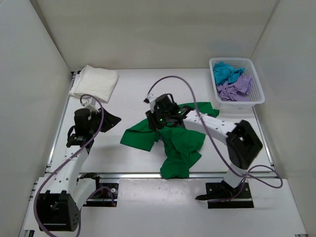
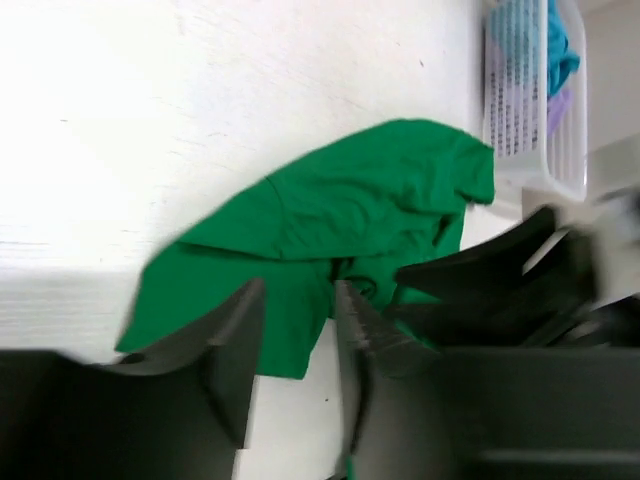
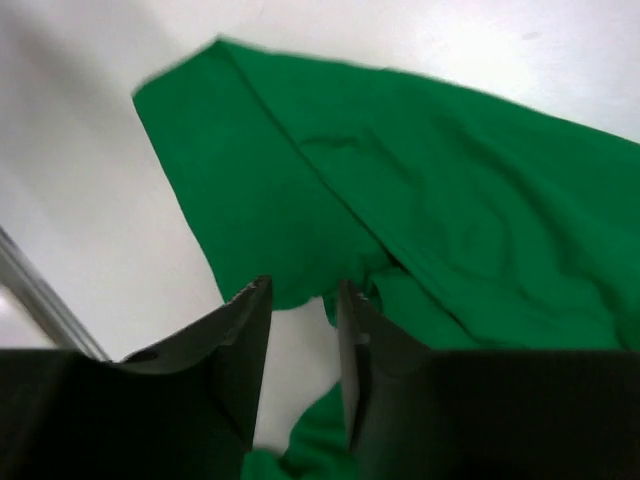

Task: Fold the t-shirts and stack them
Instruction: Flatten out the tshirt

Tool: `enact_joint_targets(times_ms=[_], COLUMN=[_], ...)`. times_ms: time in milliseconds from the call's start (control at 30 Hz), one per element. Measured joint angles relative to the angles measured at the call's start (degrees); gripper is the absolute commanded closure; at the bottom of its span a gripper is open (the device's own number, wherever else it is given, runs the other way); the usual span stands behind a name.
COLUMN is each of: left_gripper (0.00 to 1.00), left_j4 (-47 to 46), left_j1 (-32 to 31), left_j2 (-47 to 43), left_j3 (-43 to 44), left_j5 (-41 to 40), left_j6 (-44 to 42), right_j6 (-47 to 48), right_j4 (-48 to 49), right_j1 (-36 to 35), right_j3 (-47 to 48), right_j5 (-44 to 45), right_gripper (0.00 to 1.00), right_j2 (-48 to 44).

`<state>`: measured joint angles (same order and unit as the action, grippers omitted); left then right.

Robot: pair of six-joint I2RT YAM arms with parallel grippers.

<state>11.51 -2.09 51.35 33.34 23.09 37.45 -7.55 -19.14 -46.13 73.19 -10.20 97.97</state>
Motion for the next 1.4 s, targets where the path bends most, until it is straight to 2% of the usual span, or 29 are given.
enact_joint_targets(times_ms=[167,267,333,433,600,733,800,867,933,967,1033,1067,1267,1400], left_gripper=[0.4,0.37,0.36,0.34,0.34,0.34,0.35,0.35,0.34,0.35,0.35,0.34,0.33,0.33], left_j4=[-1.11,-1.57,-2.4,-3.32,-2.21,-1.03,-1.01,-0.96,-0.76,-0.42,0.22,0.52,2.38,1.99], left_j1=[6.58,7.21,7.13,6.95,6.75,6.86,6.91,6.91,6.99,7.02,7.15,7.21,7.15,4.46], left_j2=[4.9,5.66,5.51,4.68,2.86,2.1,1.62,1.25,1.07,0.98,0.92,0.9,0.24,-2.97], left_j3=[2.64,5.55,7.17,8.68,11.45,14.84,15.93,16.46,16.72,16.87,17.22,17.44,20.59,19.63], left_j5=[2.64,2.64,2.67,2.64,2.89,2.93,3.02,3.06,3.08,3.08,3.08,3.08,3.06,2.32], left_j6=[3.08,4.17,4.61,5.31,5.49,4.92,4.92,4.98,5.01,5.01,5.03,5.01,4.74,4.61], right_j6=[1.92,3.26,4.55,6.97,10.56,11.89,12.35,12.72,13.03,13.33,13.27,13.22,11.56,10.34], right_j4=[3.63,5.53,6.32,6.75,5.44,3.34,1.6,0.63,0.31,0.22,-0.33,-0.61,-1.51,-3.17], right_j1=[-2.51,-2.69,-3.13,-4.09,-6.36,-7.41,-7.69,-7.89,-8.2,-8.22,-8.17,-8.02,-4.7,2.43], right_j3=[0.33,1.42,4.13,10.03,19.89,22.32,24.55,26.93,28.35,28.63,28.72,28.79,28.5,23.19], right_j5=[-0.2,0.2,1.46,3.96,6.64,7.21,7.17,7.37,7.69,8.04,8.31,8.39,7.19,6.51], right_gripper=[0.4,0.39,0.35,0.35,0.35,0.36,0.38,0.46,0.7,0.75,0.96,1.0,1.0,1.0], right_j2=[6.64,8.46,10.56,15.04,24.24,27.71,29.46,31.1,32.11,32.37,32.46,32.46,31.74,23.26])
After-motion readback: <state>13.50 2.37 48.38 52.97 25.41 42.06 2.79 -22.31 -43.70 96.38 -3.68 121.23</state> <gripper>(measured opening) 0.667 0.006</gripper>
